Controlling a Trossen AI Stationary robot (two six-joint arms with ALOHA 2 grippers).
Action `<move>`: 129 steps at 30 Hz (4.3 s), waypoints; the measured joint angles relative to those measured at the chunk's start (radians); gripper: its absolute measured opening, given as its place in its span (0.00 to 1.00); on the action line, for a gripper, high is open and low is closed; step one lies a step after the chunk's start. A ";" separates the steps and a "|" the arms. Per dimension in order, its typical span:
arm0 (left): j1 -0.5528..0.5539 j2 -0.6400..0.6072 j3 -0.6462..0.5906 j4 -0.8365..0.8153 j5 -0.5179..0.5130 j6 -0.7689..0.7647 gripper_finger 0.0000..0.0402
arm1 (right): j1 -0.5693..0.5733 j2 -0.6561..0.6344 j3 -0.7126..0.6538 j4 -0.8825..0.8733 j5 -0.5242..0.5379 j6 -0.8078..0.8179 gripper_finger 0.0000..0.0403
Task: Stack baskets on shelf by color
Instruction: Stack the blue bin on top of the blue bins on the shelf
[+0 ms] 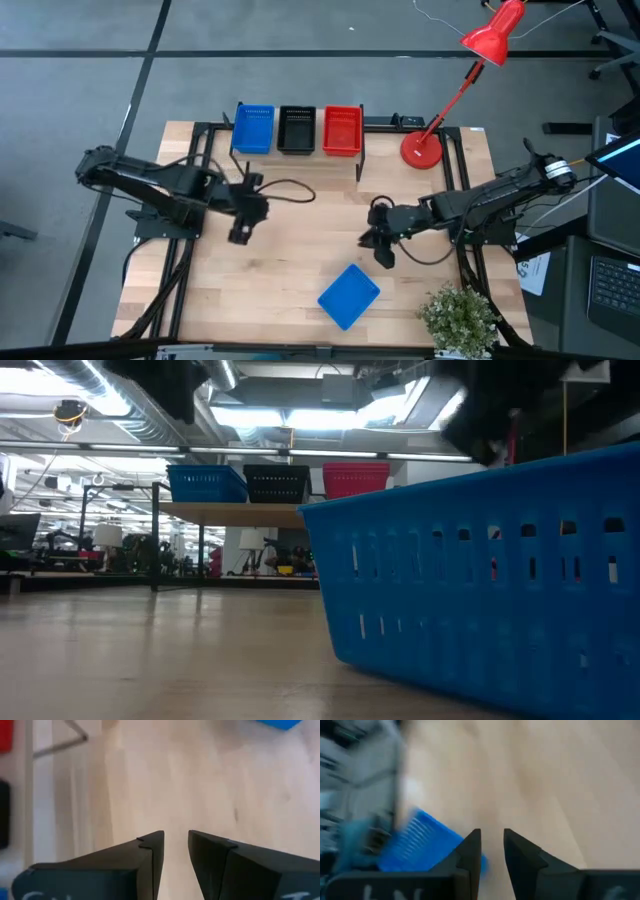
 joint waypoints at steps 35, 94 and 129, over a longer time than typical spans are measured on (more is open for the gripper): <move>-0.173 -0.393 -0.474 0.475 0.026 -0.280 0.18 | 0.144 0.809 0.710 -0.519 -0.165 -0.038 0.20; -0.173 -0.203 -0.473 0.511 -0.019 -0.209 0.18 | -0.094 0.815 0.934 -0.836 0.387 0.027 0.20; -0.127 -0.161 -0.472 0.636 -0.053 -0.289 0.18 | 0.003 -0.455 -0.682 0.546 0.203 -0.303 0.20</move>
